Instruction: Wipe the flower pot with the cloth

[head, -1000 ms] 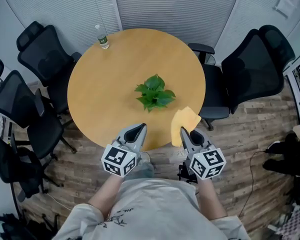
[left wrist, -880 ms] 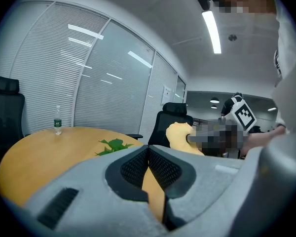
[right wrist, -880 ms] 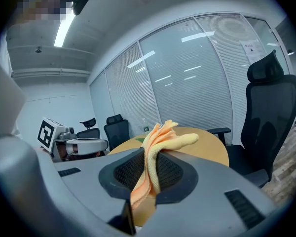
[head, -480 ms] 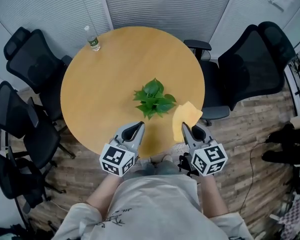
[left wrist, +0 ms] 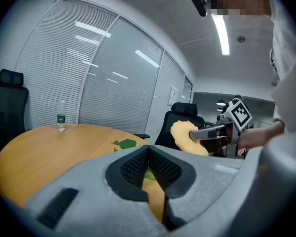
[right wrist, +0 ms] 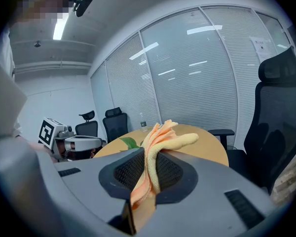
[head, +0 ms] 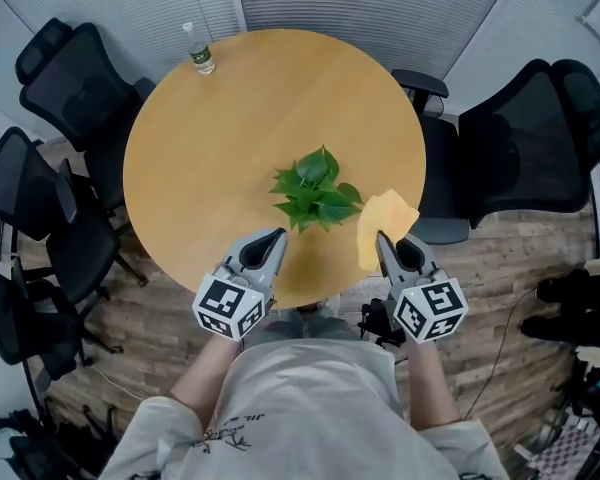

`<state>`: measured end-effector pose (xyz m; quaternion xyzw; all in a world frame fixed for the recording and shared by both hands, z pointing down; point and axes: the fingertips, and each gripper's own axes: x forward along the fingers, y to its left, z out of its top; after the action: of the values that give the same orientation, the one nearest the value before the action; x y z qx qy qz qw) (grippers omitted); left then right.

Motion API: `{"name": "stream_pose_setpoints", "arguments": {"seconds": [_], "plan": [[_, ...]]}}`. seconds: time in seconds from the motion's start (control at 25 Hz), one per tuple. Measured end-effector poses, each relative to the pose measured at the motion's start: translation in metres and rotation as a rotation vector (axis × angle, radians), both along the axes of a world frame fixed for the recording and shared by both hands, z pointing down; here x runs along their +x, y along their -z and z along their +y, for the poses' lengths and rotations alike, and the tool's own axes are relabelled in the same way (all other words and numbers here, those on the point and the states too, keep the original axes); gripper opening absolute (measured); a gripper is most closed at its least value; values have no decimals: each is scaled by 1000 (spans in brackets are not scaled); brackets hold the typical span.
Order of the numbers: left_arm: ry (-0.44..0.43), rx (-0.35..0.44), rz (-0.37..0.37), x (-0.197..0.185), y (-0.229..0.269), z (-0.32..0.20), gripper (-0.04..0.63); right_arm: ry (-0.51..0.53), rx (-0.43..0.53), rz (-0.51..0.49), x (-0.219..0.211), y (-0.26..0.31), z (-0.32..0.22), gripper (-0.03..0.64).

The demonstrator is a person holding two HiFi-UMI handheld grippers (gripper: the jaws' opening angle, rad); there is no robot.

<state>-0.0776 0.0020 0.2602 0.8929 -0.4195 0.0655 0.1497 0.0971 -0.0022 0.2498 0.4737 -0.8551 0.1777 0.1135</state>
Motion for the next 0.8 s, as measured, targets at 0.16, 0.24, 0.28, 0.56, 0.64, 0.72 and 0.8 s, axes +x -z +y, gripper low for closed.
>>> {"name": "stream_pose_setpoints", "arguments": {"seconds": [0.16,0.24,0.28,0.56,0.64,0.72,0.8], "plan": [[33,-2,-45,-11,-14,-14,9,1,-18,32,8,-12,-12,57],[45,-12,-62,-17,-23,-19,9,7,-23,66,10,-20,-17,57],[52,-19,-68,-20,-28,-21,9,11,-26,80,11,-24,-19,57],[84,-63,-105,-36,-67,-34,11,6,-84,142,24,-61,-37,57],[78,-73,-112,-37,-80,-37,11,7,-96,166,27,-74,-43,57],[72,-81,-116,-37,-92,-39,11,10,-104,193,28,-87,-49,57],[68,-93,-122,-37,-105,-42,11,12,-113,219,28,-101,-55,57]]}}
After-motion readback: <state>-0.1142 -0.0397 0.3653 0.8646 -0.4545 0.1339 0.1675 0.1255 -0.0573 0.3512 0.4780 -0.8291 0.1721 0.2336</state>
